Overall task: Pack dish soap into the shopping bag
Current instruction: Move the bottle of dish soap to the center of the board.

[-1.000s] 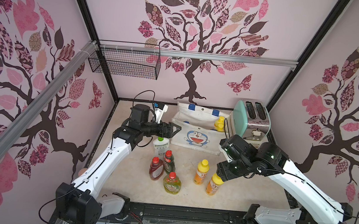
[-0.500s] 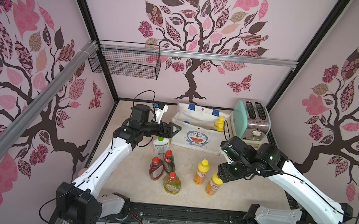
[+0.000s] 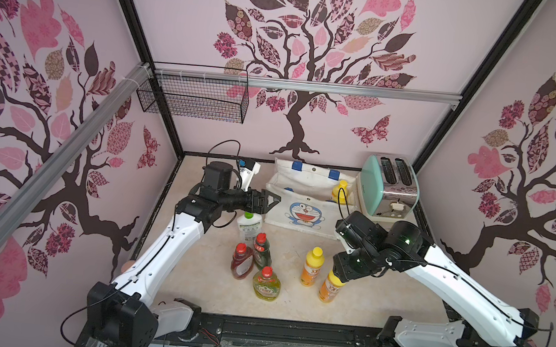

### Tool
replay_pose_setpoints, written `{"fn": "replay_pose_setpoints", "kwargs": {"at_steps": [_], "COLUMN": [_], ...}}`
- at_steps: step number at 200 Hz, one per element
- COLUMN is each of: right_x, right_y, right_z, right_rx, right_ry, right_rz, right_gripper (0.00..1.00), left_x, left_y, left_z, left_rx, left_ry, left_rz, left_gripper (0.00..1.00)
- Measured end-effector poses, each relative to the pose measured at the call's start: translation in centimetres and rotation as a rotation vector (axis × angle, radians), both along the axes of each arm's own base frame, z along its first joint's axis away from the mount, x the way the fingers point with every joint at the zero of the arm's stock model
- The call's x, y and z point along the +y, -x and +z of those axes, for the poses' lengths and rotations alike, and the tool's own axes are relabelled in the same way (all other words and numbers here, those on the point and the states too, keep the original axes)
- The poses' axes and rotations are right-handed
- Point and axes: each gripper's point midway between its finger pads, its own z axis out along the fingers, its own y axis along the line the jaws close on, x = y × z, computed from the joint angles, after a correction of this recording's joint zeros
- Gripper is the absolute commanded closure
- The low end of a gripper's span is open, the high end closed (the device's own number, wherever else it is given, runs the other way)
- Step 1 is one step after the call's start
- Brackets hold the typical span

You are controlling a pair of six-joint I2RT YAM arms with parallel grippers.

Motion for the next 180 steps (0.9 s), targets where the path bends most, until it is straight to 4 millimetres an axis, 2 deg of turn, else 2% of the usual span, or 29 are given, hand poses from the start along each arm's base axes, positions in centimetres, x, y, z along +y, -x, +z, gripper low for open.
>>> {"fn": "replay_pose_setpoints", "kwargs": {"at_steps": [128,180], "right_x": [0.27,0.12], "right_y": [0.08,0.20], "right_z": [-0.33,-0.83], "right_rx": [0.014,0.022], "right_ry": [0.006,0.020], "right_rz": [0.018,0.024], "right_gripper": [0.57,0.69], "left_x": [-0.05,-0.06], "left_y": [0.03,0.04], "left_z": [0.00,0.00], "left_rx": [0.000,0.000], "left_ry": [0.000,0.000], "left_rz": [-0.002,-0.002], "left_gripper": [0.03,0.03]}}
